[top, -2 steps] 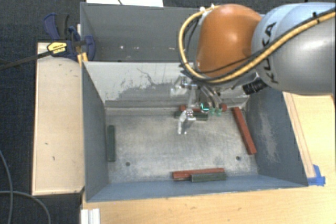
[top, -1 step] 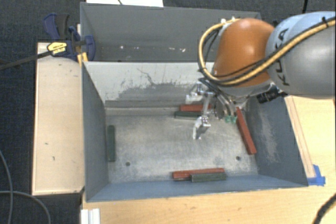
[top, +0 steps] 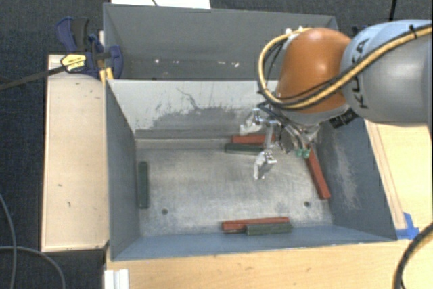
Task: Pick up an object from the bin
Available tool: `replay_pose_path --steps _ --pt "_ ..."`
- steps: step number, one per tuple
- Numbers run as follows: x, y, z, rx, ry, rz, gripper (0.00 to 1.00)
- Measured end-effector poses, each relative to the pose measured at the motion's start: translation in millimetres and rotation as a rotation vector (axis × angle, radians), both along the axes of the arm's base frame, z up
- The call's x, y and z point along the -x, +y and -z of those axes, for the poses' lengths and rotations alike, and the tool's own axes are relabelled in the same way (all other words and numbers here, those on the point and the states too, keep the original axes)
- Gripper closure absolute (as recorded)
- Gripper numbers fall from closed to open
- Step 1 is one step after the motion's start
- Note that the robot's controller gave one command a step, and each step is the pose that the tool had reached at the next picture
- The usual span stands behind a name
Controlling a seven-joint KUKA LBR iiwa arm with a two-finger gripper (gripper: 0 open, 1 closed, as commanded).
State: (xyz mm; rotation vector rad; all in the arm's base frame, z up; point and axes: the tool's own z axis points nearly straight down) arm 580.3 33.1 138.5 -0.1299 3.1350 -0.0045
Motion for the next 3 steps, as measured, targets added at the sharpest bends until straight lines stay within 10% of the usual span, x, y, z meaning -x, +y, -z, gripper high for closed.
replay_pose_path --steps 1,2,3 --pt "-6.6 8 14 -0.004 0.001 0.056 0.00" --pt "-15.3 18 55 -0.007 -0.026 0.150 1.00" --pt "-15.3 18 55 -0.007 -0.026 0.151 1.00"
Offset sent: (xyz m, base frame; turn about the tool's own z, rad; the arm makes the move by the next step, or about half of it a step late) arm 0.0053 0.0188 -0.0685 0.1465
